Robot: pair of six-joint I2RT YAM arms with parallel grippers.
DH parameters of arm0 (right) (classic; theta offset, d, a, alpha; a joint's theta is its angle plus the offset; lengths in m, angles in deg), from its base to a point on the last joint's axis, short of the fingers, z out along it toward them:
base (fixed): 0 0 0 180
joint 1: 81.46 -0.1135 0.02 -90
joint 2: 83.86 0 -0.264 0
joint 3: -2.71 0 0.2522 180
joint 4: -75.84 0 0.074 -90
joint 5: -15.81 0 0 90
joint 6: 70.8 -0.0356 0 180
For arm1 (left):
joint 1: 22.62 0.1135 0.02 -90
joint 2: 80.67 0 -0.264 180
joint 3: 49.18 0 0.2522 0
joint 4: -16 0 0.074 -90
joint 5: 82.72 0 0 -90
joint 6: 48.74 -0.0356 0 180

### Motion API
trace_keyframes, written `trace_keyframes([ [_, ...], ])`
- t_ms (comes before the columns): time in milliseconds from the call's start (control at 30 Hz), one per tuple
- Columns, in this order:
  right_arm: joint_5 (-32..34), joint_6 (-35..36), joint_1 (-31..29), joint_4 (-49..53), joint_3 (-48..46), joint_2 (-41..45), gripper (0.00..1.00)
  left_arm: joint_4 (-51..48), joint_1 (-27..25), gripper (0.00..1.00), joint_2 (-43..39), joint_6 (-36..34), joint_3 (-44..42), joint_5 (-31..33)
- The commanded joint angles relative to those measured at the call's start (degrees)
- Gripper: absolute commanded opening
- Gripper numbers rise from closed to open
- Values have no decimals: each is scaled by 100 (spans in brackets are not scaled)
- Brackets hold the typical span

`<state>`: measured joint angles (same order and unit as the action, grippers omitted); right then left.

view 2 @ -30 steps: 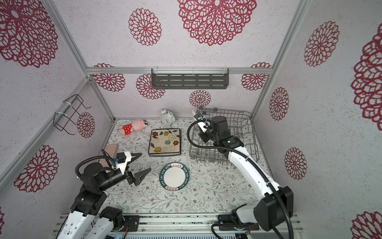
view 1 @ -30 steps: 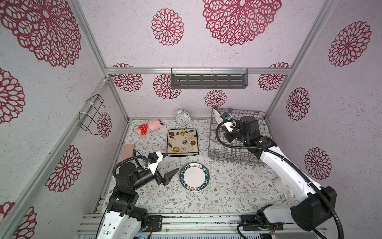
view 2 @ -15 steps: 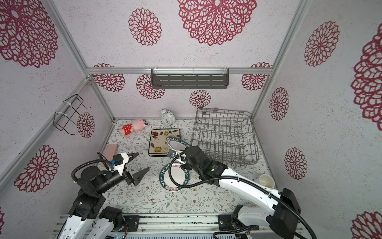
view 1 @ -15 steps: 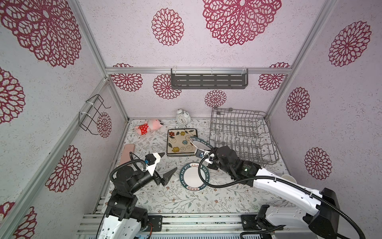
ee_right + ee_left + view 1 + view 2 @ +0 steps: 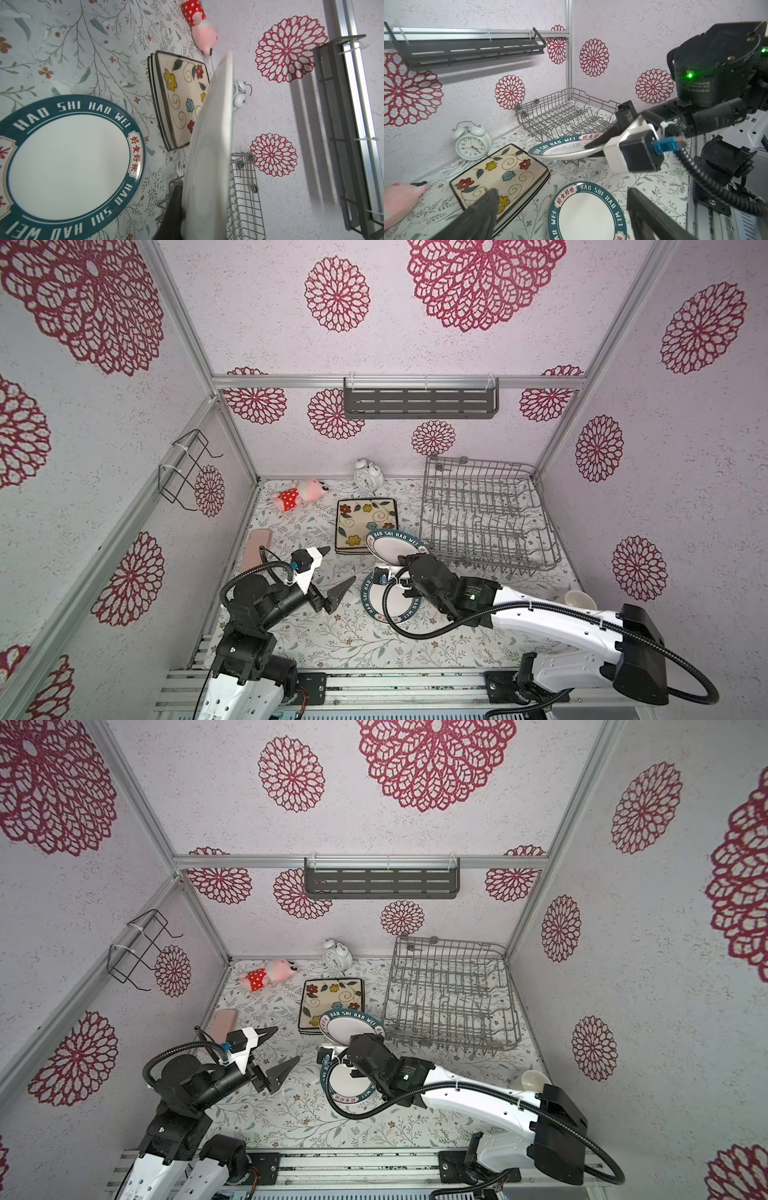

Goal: Unload the plates from the dish rack
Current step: 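Carry the plate toward the robot and lower it onto the printed plates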

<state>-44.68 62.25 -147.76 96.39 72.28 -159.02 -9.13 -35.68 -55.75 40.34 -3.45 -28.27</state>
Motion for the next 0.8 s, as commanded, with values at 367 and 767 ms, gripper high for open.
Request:
trace_keyframes([
  [367, 848, 648, -456, -800, -295, 191, 0, 83, 40, 97, -41, -83, -59, -88],
  [767, 1206, 731, -871, -1107, -689, -80, 0, 83, 40, 97, -49, -48, -68, -110],
])
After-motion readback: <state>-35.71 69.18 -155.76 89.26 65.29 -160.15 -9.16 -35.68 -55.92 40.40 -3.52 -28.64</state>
